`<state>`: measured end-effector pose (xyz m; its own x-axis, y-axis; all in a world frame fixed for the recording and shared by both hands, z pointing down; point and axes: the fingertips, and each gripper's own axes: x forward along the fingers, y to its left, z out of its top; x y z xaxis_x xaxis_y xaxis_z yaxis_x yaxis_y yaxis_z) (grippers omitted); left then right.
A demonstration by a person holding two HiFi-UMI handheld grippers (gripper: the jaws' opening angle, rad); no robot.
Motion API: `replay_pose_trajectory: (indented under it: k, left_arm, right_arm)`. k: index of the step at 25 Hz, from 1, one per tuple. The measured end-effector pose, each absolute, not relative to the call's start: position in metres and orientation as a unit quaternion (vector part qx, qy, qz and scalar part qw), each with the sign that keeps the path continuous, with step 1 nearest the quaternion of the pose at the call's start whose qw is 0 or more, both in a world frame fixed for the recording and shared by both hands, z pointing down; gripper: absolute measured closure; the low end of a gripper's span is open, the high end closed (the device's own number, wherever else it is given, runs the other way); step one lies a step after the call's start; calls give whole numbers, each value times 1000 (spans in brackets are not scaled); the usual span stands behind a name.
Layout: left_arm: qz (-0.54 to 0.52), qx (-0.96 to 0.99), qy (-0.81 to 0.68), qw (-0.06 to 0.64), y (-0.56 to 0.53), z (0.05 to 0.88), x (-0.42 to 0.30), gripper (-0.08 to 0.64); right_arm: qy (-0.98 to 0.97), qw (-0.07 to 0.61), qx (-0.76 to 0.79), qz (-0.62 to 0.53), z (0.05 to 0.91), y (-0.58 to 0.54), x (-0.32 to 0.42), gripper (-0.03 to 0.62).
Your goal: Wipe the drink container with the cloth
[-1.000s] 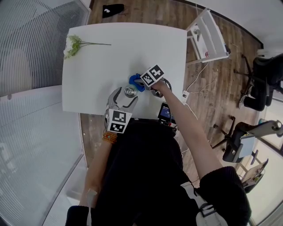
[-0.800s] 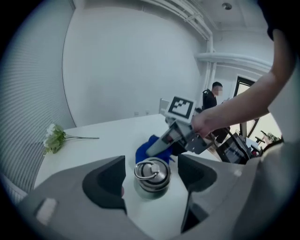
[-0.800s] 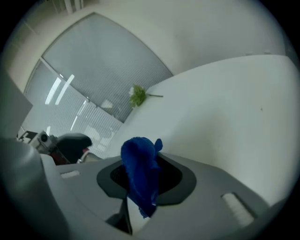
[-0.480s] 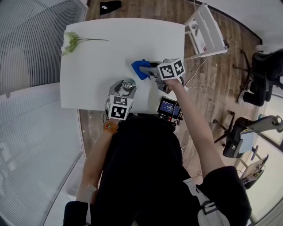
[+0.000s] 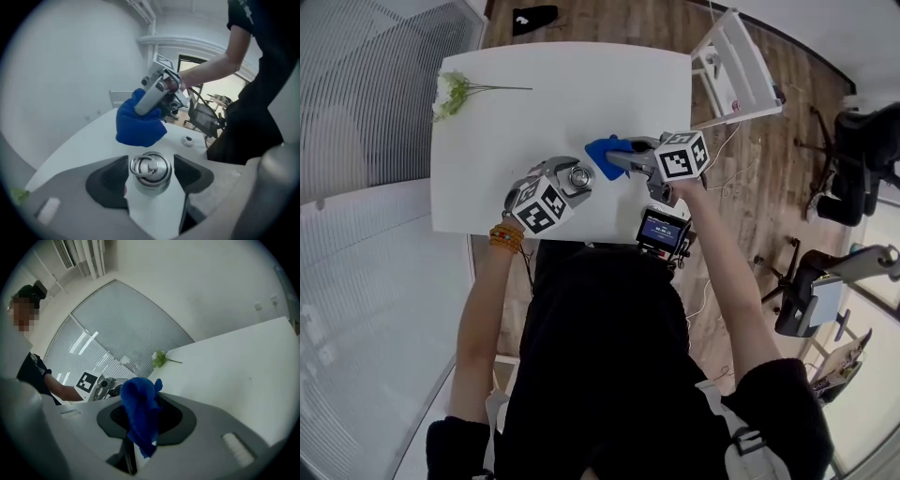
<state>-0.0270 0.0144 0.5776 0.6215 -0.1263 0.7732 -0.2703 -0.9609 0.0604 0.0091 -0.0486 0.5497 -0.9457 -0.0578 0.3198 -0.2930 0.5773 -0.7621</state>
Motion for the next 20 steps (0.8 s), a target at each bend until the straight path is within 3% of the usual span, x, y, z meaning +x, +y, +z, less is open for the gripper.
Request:
replay_pose_trajectory:
  k: [2, 6, 9, 10, 12, 17, 20]
  left_arm:
    - [400, 889, -186, 125, 8, 573, -36, 221]
    - [328, 825, -367, 277, 7, 564, -54, 213]
    - [341, 797, -401, 295, 15, 582, -47, 213]
    - [339, 794, -409, 296, 14, 585, -45, 220]
    - [335, 799, -414, 278, 11, 587, -44, 299]
    - [354, 867, -287, 203, 15, 589, -47, 307]
    - [382, 905, -143, 120, 24, 587, -40, 313]
  right_arm:
    - [-876, 131, 104, 452, 550, -47, 11, 469]
    - [-875, 124, 108, 455, 548, -49, 8, 469]
    - [-875, 116, 113, 456, 547, -54, 3, 469]
    - [-876, 116, 112, 455, 545, -54, 1, 469]
    - [-879, 119, 105, 449, 542, -54, -3, 469]
    - [-880, 127, 80, 450, 537, -51, -10, 469]
    - [-878, 147, 47, 452, 540, -42, -15, 469]
